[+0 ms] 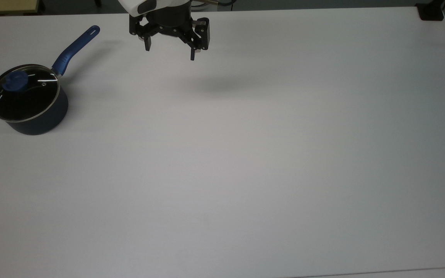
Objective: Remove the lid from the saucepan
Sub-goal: 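Move the gripper over the saucepan and lower it to the lid's blue knob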
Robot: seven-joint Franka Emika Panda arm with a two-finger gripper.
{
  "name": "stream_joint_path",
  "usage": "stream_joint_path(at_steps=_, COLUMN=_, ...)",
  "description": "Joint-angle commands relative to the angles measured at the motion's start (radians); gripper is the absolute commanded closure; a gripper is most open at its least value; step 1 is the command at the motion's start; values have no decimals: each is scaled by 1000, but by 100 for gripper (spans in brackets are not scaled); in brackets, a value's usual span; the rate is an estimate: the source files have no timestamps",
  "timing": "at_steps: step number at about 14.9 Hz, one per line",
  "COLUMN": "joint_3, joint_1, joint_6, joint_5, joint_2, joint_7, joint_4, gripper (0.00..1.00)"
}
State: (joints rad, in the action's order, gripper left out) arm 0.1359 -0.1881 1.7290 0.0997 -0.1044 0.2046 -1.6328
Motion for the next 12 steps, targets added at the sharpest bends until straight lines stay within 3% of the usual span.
stream_joint_path(at_steps=1, joint_3=8, joint_1=-10, joint_6=-2, joint_5=14, joint_2=26, joint_7=-1, joint_4=-25, gripper=0)
stream_joint_path(at_steps=9, joint_3=22, joint_1=15, joint_6=6, joint_5=15, joint_2=9, joint_7=-36, joint_4=-18, gripper=0)
stream_joint_path(at_steps=12, joint_3=24, joint_1=131, joint_6=17, joint_5=5, joint_2=8, joint_7=-189, joint_4=-6, gripper=0)
